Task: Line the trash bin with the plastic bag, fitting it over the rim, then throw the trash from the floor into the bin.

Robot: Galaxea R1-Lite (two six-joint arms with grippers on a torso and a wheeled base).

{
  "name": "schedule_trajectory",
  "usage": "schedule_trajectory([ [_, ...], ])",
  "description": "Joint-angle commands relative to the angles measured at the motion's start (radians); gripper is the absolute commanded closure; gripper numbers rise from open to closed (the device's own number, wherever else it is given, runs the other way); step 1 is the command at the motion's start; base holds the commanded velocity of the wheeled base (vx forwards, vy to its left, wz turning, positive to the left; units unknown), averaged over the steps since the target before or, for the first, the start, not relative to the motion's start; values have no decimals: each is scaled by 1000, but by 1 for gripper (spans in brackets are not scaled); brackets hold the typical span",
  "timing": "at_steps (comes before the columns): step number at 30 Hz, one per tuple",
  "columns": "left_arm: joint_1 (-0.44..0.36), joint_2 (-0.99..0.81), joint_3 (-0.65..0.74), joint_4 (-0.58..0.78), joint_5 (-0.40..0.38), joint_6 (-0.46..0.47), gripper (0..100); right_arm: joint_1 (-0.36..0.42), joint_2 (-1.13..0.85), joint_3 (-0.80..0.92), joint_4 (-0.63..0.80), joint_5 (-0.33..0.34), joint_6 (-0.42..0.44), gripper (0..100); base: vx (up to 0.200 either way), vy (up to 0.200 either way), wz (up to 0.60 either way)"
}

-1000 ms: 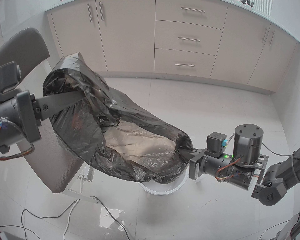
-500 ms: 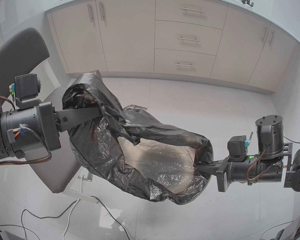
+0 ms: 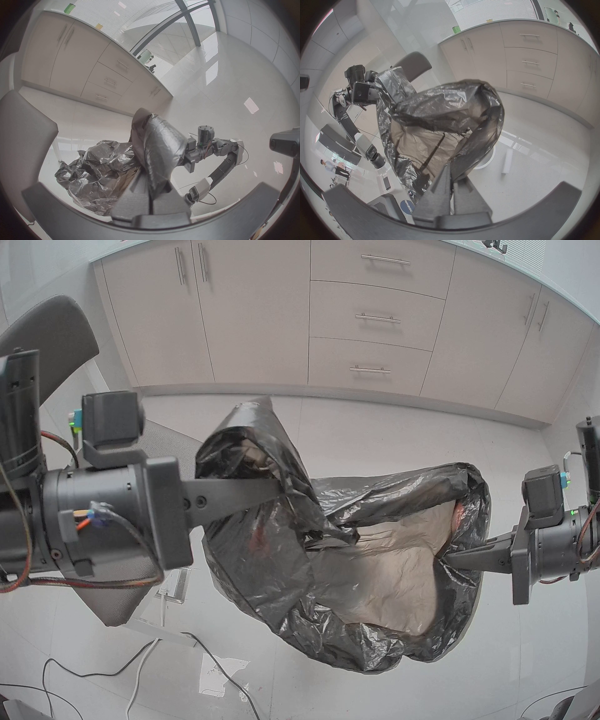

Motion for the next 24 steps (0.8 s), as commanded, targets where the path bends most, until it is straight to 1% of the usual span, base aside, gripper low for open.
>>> schedule_trajectory([
  [1,-9,79,-2,-20,0,-4,100,-29,-23,-39,20,3,1,100,0,0,0],
  [7,-9,147,2,-57,0,-5,100,-57,17,-30,23,9,7,100,0,0,0],
  [9,-9,170,4,-62,0,-4,100,-57,34,-21,23,22,14,100,0,0,0],
  [11,-9,194,2,-62,2,-5,100,-55,58,-4,21,55,16,100,0,0,0],
  [17,-9,234,13,-86,0,-13,100,-55,106,19,17,62,16,100,0,0,0],
  [24,-6,295,50,-174,0,-22,100,-59,150,41,11,64,18,100,0,0,0],
])
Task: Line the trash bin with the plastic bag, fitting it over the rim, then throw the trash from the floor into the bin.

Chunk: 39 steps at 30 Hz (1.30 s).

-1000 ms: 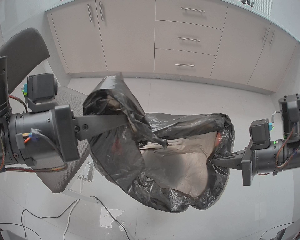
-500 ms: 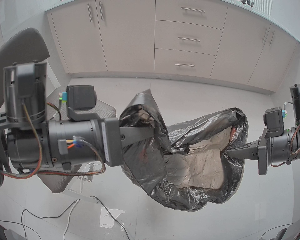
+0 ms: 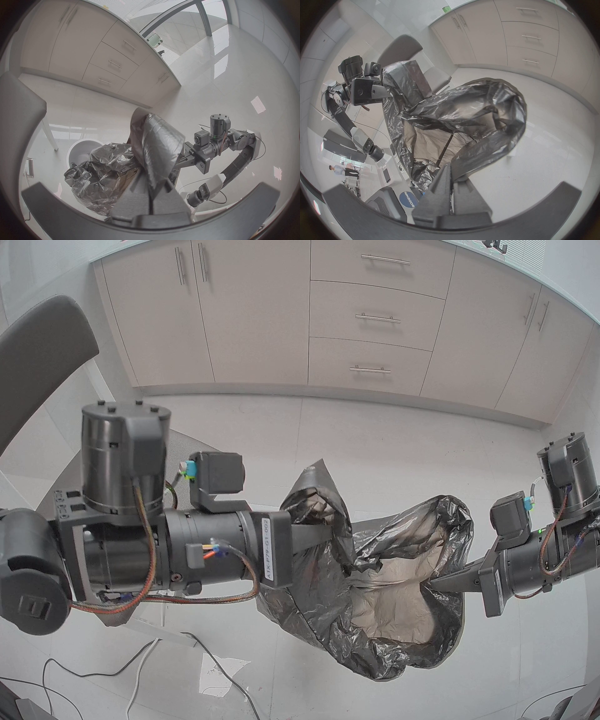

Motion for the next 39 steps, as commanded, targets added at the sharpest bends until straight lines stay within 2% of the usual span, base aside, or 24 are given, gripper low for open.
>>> schedule_trajectory([
  [1,3,63,23,-28,0,-2,100,-1,46,8,-1,-1,1,100,0,0,0],
  [16,3,160,32,-104,-1,-2,100,-24,75,8,-16,2,0,100,0,0,0],
  [20,10,206,52,-189,0,-6,100,-27,146,52,-155,0,1,100,0,0,0],
  [25,26,217,56,-206,-1,-22,100,-27,230,67,-284,2,4,100,0,0,0],
  [39,82,246,56,-210,-41,-22,100,-16,319,69,-366,2,4,100,0,0,0],
])
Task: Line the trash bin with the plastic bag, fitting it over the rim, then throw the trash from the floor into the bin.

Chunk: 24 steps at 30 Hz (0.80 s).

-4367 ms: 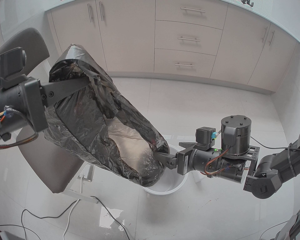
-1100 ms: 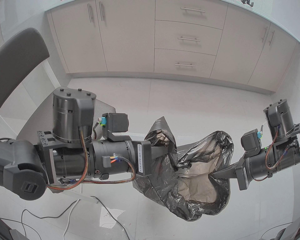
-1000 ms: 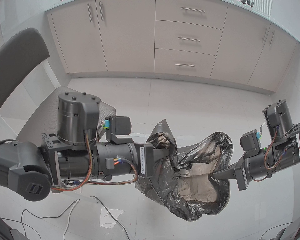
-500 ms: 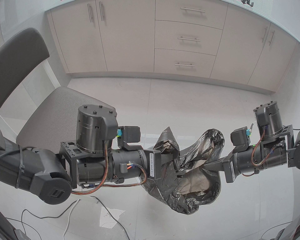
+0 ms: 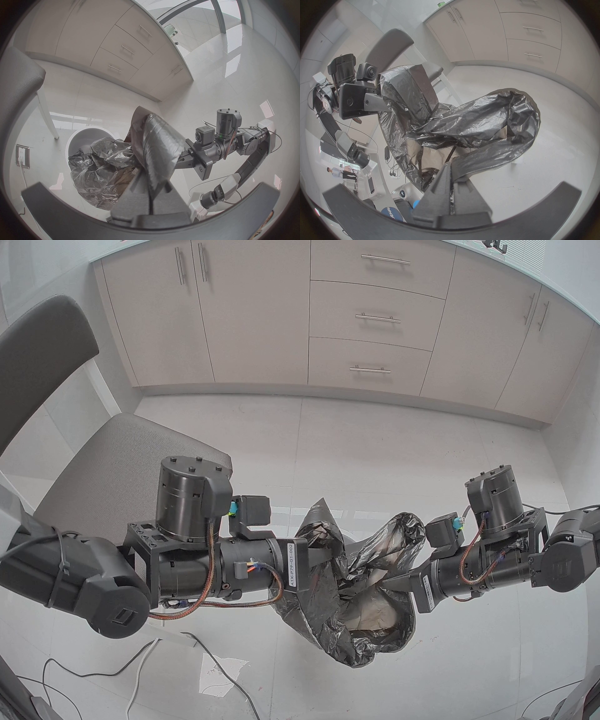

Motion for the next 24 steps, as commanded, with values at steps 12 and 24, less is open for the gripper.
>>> schedule_trajectory([
  [12,44,101,-8,-103,-2,-1,100,2,60,15,-108,0,20,100,0,0,0],
  [24,95,144,-10,-111,-25,1,100,2,170,53,-277,0,30,100,0,0,0],
])
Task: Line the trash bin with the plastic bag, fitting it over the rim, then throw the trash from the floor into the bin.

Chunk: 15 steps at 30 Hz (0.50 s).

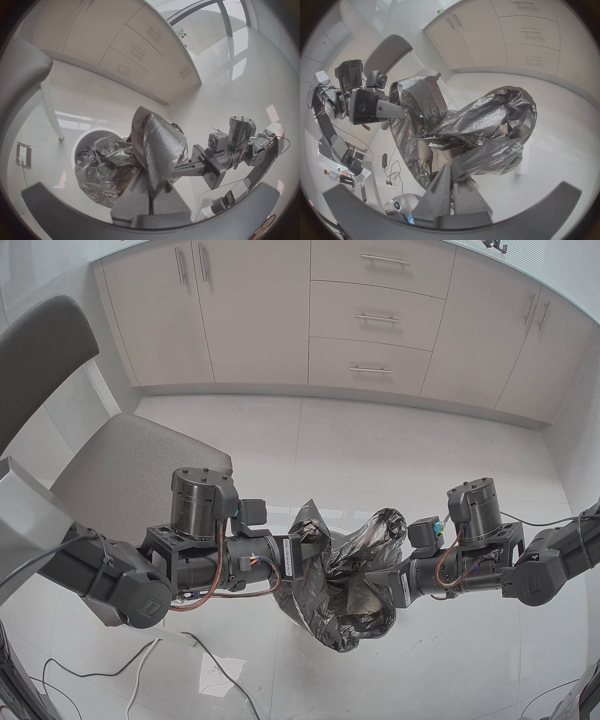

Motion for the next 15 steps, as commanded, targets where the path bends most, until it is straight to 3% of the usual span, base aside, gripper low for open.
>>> schedule_trajectory([
  [1,27,20,5,-1,-25,1,100,0,56,11,-22,1,0,100,0,0,0],
  [15,79,102,13,-65,-38,-1,100,0,223,-1,-208,1,-6,100,0,0,0],
])
